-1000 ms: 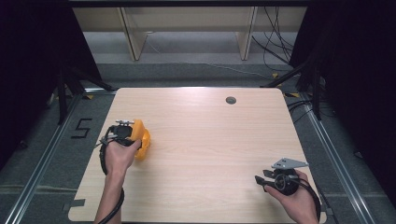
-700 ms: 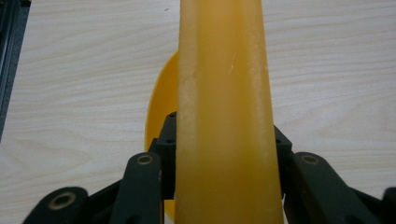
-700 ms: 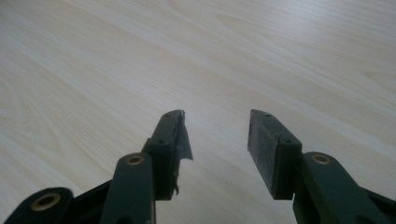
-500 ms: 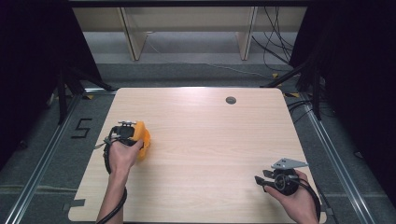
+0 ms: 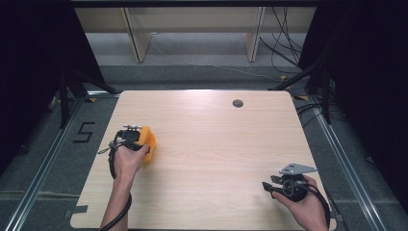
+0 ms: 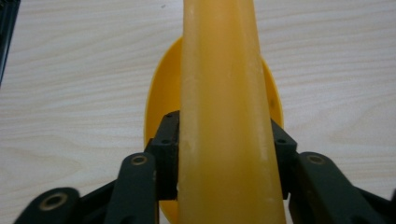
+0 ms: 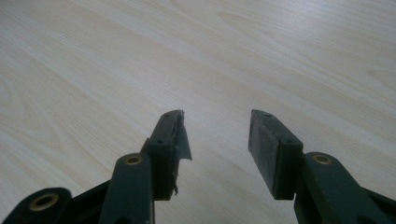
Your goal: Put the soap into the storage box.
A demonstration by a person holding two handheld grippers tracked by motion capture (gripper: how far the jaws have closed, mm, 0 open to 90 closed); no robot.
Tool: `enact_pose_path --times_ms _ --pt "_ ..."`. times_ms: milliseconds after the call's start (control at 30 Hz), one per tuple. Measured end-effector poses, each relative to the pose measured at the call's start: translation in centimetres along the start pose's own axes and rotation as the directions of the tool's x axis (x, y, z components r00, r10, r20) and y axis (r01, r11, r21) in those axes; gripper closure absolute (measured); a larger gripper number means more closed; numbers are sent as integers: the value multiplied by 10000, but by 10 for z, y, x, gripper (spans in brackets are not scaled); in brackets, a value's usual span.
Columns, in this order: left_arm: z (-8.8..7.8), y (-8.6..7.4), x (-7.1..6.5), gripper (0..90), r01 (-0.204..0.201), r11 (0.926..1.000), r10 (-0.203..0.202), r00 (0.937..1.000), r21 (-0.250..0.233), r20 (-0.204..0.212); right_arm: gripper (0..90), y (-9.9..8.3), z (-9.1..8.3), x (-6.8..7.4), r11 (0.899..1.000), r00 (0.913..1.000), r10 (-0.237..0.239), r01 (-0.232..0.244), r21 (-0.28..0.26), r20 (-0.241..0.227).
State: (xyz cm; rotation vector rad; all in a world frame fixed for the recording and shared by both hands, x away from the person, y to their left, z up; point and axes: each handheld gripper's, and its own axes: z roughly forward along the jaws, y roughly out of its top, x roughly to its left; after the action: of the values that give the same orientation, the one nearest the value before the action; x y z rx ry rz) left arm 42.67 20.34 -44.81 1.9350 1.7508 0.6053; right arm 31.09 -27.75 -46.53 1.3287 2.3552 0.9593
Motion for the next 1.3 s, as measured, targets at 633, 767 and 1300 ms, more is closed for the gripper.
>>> enact_pose_path --times_ms 633,767,1300 --pt "-53 14 -6 268 -1005 9949 997 9935 128 552 539 0 2 -1 9999 9998 -160 159 -62 -147" --pt "-60 17 -3 263 -1160 9930 1142 9910 215 702 537 0 1 0 10000 9999 -57 58 62 -89" --pt "-89 18 -10 265 -2437 9695 2375 9093 -253 3416 536 -1 0 0 9999 9999 92 -91 95 -45"
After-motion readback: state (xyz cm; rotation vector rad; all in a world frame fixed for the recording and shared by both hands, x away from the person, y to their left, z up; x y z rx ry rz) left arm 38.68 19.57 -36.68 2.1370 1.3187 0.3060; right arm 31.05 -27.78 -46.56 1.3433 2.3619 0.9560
